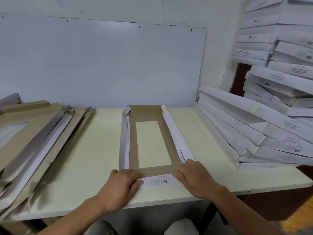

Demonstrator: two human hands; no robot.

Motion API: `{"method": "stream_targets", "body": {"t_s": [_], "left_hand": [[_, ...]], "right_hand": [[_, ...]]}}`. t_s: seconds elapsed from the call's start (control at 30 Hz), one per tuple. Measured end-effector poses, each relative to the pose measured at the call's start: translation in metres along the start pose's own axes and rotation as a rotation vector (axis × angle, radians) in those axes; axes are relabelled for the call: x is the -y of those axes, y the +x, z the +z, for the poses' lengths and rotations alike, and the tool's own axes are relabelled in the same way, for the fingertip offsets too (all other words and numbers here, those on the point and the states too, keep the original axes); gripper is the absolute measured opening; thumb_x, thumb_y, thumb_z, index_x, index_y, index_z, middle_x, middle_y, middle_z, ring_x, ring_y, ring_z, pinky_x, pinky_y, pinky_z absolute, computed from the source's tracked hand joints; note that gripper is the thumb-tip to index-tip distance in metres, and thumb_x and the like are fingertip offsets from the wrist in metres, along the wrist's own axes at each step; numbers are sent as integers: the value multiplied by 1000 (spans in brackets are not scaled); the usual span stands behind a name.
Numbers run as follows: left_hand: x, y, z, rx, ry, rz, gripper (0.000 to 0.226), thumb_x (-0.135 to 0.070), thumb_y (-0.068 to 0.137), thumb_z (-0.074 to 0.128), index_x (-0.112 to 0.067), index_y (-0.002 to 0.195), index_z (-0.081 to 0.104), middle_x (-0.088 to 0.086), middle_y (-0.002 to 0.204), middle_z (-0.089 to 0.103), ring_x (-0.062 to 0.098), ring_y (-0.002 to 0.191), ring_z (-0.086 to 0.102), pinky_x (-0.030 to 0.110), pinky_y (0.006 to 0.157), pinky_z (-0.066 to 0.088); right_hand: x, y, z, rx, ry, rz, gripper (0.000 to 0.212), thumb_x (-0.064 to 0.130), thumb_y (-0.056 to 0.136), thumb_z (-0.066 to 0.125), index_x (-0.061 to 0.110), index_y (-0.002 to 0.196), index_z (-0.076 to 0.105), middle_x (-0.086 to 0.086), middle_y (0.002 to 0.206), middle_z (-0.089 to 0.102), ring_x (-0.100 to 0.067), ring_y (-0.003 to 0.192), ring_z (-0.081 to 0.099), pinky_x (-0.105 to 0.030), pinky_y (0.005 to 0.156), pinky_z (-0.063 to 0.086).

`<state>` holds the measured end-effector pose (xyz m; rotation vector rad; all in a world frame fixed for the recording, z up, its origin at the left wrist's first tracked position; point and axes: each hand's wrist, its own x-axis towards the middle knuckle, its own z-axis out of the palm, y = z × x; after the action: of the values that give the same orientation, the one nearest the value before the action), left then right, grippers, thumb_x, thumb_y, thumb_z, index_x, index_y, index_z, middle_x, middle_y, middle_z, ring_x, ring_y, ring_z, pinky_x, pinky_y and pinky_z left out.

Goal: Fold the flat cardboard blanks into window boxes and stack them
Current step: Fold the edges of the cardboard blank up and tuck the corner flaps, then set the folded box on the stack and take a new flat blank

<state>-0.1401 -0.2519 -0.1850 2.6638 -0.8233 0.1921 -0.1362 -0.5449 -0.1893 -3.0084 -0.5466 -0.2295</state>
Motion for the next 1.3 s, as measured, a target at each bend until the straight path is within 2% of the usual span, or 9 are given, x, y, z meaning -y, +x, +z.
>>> {"method": "stream_targets", "body": {"t_s": [0.2, 0.3, 0.4, 0.53, 0.73, 0.83, 0.97, 1.1, 1.3], "left_hand": [[-5, 0, 8, -9, 119, -25, 20, -45, 102, 29, -35, 85, 32, -11, 78, 43, 19, 78, 49, 34, 68, 28], [-4, 1, 9, -5, 58, -37, 27, -45, 102, 31, -27, 88, 45, -8, 82, 51, 21, 80, 51, 33, 67, 35], [-11, 0, 8, -25, 22, -35, 29, -45, 102, 33, -25, 86, 46, -8, 80, 49, 19, 77, 48, 31, 66, 36], [-26, -2, -2, -91, -5, -28, 32, -46, 102, 35, -26, 77, 38, -10, 72, 41, 15, 65, 37, 31, 60, 31], [-44, -5, -11, -177, -191, 31, 38, -55, 99, 29, -28, 79, 44, -13, 72, 42, 10, 66, 42, 27, 61, 37], [-43, -8, -9, -259, -335, 82, 24, -52, 100, 39, -35, 106, 54, -21, 98, 49, 2, 91, 51, 17, 76, 42], [-28, -15, 7, -298, -344, 47, 43, -55, 98, 40, -33, 136, 44, -18, 134, 37, 7, 129, 39, 12, 103, 30], [-10, -22, 22, -260, -272, -48, 49, -62, 95, 33, -30, 128, 52, -19, 129, 39, 4, 124, 41, 23, 101, 35], [-12, -24, 32, -207, -182, -119, 54, -73, 90, 18, -39, 114, 53, -27, 122, 36, 4, 106, 44, 20, 90, 39]], "right_hand": [[1, -6, -2, -2, -40, -22, 45, 71, 89, 30, 27, 84, 39, 12, 83, 41, -15, 80, 36, -30, 71, 28], [13, -15, -7, -24, -149, 0, 40, 61, 91, 36, 24, 95, 50, 7, 100, 52, -18, 95, 43, -32, 79, 37], [39, -23, -10, -160, -189, 54, 29, 44, 77, 65, 25, 98, 60, 5, 101, 58, -25, 99, 56, -37, 72, 46], [54, -18, -11, -272, -204, 138, 53, 25, 52, 85, 25, 101, 63, 1, 108, 62, -33, 108, 57, -46, 81, 34], [26, 4, -45, -487, -395, -56, 25, 3, 75, 49, 22, 86, 62, 3, 84, 62, -28, 92, 62, -53, 100, 33], [3, 22, -79, -505, -598, -200, 27, 1, 72, 53, 20, 89, 63, 0, 85, 61, -30, 89, 60, -54, 105, 30], [-32, 32, -129, -532, -791, -288, 37, -7, 63, 63, 17, 92, 66, -3, 84, 58, -31, 88, 58, -59, 106, 28], [-71, 27, -170, -650, -809, -226, 36, -7, 66, 69, 17, 93, 71, -4, 88, 65, -32, 88, 61, -60, 107, 22], [-119, -1, -208, -767, -653, -1, 33, 13, 83, 51, 15, 108, 72, -11, 107, 71, -36, 96, 56, -57, 102, 21]]}}
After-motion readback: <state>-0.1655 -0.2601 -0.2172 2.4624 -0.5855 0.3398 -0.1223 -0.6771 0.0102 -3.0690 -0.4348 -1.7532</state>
